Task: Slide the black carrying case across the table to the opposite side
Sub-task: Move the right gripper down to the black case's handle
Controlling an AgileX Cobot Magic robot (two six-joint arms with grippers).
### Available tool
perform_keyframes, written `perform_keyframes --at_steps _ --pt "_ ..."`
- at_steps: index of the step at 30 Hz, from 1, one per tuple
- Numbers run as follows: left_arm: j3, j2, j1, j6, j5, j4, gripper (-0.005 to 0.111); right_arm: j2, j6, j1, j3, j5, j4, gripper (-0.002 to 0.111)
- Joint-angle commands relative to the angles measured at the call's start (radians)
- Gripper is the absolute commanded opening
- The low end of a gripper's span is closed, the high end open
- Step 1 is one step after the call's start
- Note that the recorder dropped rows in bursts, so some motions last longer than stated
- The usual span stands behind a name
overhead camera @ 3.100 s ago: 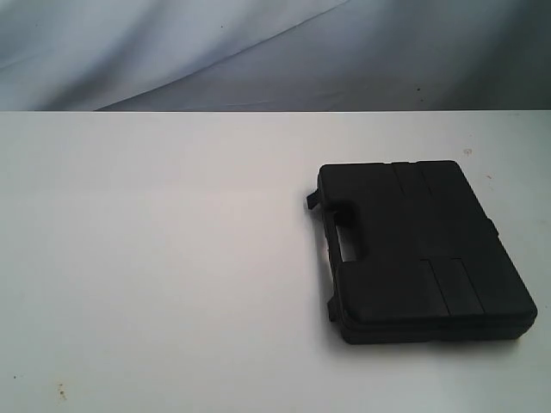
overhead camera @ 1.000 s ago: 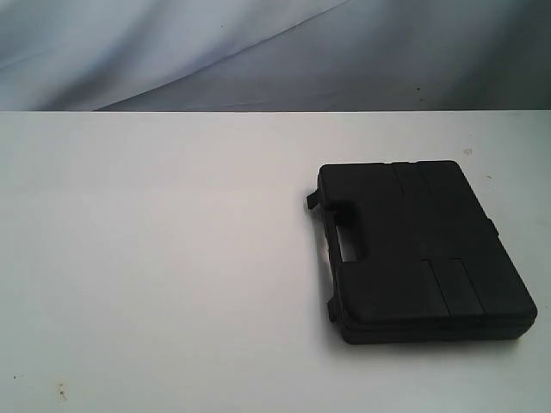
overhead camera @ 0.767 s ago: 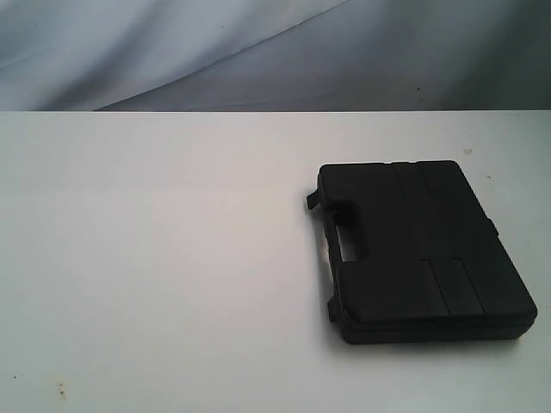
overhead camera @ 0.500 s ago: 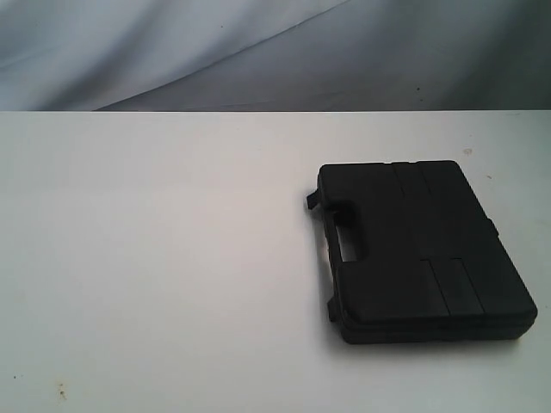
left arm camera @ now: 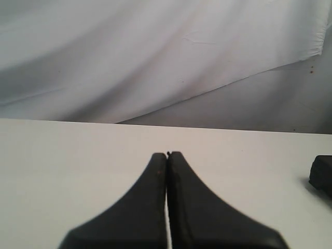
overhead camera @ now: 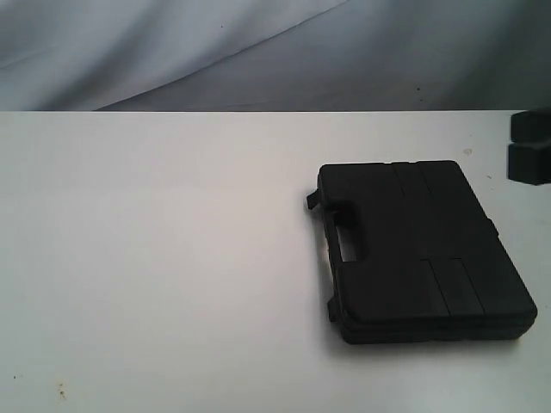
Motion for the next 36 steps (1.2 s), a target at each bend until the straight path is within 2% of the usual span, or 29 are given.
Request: perform_keyframes --at_steps 1,10,15,23,36 --pt "0.004 -0.005 0.005 -0.002 -0.002 -0.002 0.001 0.111 0.017 0.059 -0.078 0.039 0.013 0.000" --pt "0.004 -0.005 0.005 -0.002 -0.002 -0.002 0.001 0.393 0.188 0.177 -0.221 0.108 0.009 0.000" --pt "0.004 -0.005 0.005 -0.002 -0.002 -0.002 0.001 0.549 0.264 0.209 -0.307 0.158 0.008 0.000" --pt "0.004 -0.005 0.005 -0.002 -0.002 -0.002 0.001 0.748 0.366 0.216 -0.432 0.207 -0.008 0.000" --pt "0.004 -0.005 0.005 -0.002 -0.002 -0.002 0.001 0.981 0.491 0.216 -0.624 0.401 -0.135 0.000"
